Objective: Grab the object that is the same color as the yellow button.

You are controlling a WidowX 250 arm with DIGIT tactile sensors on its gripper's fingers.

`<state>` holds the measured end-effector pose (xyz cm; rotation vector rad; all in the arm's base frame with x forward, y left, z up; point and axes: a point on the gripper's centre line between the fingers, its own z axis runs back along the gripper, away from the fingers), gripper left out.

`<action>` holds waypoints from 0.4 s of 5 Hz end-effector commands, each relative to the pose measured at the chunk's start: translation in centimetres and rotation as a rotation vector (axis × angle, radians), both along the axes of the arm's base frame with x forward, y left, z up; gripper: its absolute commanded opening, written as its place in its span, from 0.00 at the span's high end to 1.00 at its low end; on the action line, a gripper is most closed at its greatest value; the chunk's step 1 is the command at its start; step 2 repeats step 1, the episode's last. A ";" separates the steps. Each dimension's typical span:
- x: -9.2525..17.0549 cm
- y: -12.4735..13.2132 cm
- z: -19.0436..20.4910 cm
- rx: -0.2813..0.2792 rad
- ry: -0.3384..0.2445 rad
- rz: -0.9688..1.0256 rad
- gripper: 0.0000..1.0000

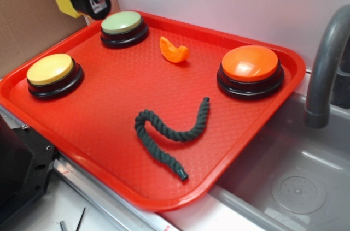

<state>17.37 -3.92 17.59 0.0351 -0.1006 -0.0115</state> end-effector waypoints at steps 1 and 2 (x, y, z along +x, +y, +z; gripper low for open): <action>1.2 0.7 1.8 -0.051 -0.050 0.091 1.00; 1.2 0.7 1.8 -0.051 -0.050 0.091 1.00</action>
